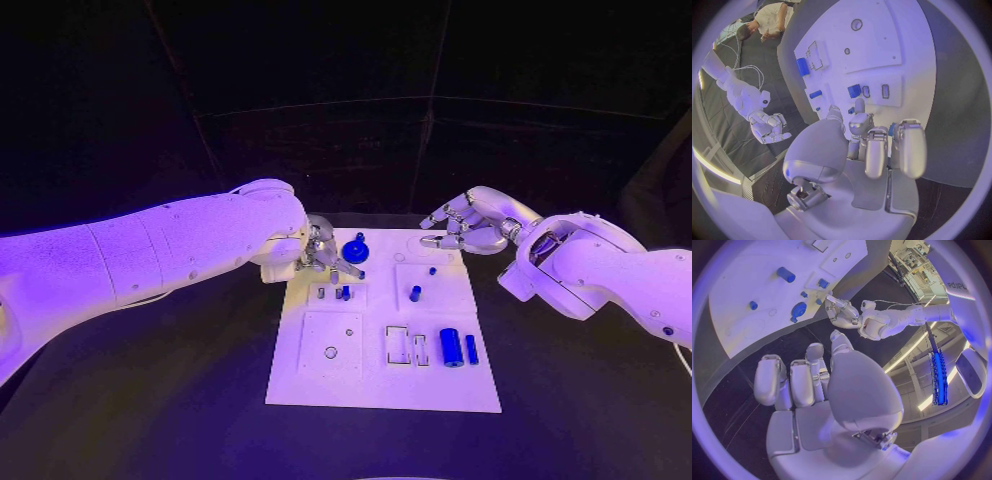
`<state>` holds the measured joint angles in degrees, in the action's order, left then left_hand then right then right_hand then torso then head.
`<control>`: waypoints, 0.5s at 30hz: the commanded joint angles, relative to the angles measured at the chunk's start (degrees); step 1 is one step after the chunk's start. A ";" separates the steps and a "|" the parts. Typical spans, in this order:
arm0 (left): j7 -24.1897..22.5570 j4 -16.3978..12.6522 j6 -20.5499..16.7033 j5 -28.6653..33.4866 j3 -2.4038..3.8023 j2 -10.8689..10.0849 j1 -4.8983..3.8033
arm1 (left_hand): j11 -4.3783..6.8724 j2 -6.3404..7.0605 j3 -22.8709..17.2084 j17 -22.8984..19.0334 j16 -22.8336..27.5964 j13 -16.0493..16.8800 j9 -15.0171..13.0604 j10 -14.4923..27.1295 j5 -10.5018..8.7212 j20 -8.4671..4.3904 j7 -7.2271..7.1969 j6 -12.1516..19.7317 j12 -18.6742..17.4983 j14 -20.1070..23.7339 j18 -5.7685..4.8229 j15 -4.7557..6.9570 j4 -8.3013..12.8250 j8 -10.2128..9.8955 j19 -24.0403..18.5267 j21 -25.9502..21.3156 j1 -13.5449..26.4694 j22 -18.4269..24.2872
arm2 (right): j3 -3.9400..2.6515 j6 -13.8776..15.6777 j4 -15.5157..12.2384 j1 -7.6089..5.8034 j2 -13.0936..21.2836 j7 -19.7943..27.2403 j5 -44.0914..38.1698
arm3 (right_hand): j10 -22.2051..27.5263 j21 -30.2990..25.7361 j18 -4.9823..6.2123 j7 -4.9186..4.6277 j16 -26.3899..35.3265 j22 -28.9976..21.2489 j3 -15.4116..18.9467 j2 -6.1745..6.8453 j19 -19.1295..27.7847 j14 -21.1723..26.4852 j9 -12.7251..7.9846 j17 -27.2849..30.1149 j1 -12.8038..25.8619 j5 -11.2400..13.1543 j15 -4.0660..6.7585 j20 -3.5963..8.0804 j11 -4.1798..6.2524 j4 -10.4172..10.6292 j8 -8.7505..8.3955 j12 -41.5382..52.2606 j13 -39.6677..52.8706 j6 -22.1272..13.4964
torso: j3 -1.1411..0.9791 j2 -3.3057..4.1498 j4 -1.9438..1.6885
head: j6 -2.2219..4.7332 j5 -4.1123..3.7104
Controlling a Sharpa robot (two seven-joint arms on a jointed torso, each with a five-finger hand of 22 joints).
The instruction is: Assemble the parts on the task board
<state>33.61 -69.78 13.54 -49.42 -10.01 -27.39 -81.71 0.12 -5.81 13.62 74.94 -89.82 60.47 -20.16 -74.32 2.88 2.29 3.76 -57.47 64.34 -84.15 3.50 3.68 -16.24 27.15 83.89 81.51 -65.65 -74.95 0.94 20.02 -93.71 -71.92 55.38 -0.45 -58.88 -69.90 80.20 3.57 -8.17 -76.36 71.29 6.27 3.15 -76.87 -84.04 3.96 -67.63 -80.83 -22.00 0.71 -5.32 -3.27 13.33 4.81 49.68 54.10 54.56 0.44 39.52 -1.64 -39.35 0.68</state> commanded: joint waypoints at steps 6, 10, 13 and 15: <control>2.31 2.09 3.69 -1.54 -0.01 2.01 -0.05 | 0.36 -0.32 0.67 15.06 -0.18 0.32 -1.00 -0.32 -0.02 -0.27 -0.06 1.01 0.50 -5.85 -0.79 0.46 0.01 1.00 1.66 0.50 0.67 -1.05 | -0.03 -0.65 0.21 -0.12 -0.26 -0.67 -0.02 | 0.33 -0.26 0.83 -0.01 0.26 -0.13 0.44 -0.02 0.46 -1.13 0.05 0.15 0.00 -0.45 0.37 -0.03 0.15 0.03 0.33 -0.23 -0.13 0.44 | 0.07 0.21 0.13 | -0.35 0.24; 2.40 3.20 4.51 -1.55 -0.13 2.96 0.06 | 0.37 -0.33 0.76 15.06 -0.18 0.46 -1.24 -0.37 -0.01 -0.28 -0.07 1.16 0.63 -5.85 -0.82 0.47 0.09 1.21 1.70 0.58 0.62 -1.20 | -0.03 -0.74 0.28 -0.12 -0.24 -0.78 -0.04 | 0.33 -0.26 0.83 -0.01 0.26 -0.13 0.44 -0.02 0.46 -1.13 0.05 0.15 0.00 -0.45 0.37 -0.03 0.15 0.03 0.33 -0.23 -0.13 0.44 | 0.04 0.24 0.08 | -0.40 0.27; 2.42 3.71 4.85 -1.56 -0.45 3.49 0.11 | 0.38 -0.36 0.79 15.06 -0.18 0.52 -1.41 -0.39 0.00 -0.28 -0.08 1.26 0.68 -5.85 -0.84 0.47 0.16 1.36 1.73 0.66 0.53 -1.34 | -0.03 -0.76 0.30 -0.12 -0.18 -0.84 -0.05 | 0.33 -0.26 0.83 -0.01 0.26 -0.13 0.44 -0.02 0.46 -1.13 0.05 0.15 0.00 -0.45 0.37 -0.03 0.15 0.03 0.33 -0.23 -0.13 0.44 | 0.02 0.24 0.04 | -0.58 0.20; 2.42 4.03 4.99 -1.56 -0.59 3.86 0.16 | 0.38 -0.39 0.81 15.06 -0.18 0.62 -1.56 -0.43 0.00 -0.29 -0.09 1.35 0.78 -5.85 -0.86 0.48 0.22 1.49 1.76 0.72 0.46 -1.43 | -0.03 -0.78 0.36 -0.12 -0.19 -0.84 -0.05 | 0.32 -0.33 0.84 -0.01 0.35 -0.22 0.49 -0.02 0.51 -1.11 0.06 0.24 0.02 -0.51 0.38 -0.03 0.16 0.04 0.36 -0.24 -0.16 0.47 | 0.04 0.30 0.16 | -0.58 0.27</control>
<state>35.39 -65.90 16.81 -50.46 -10.61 -23.67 -81.48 0.32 -6.09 14.14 74.93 -89.82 61.04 -21.68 -74.53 2.88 2.29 3.56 -56.49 64.78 -83.95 3.51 3.89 -16.04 28.45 83.89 81.89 -65.37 -74.94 0.95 19.64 -93.32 -71.92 55.19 -1.18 -58.91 -69.90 80.20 3.56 -8.17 -76.36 71.13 6.42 3.15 -76.88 -84.04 3.95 -67.45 -80.82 -22.31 0.72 -5.32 -3.27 13.48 4.81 49.68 54.03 54.56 0.47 39.75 -1.54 -39.89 0.94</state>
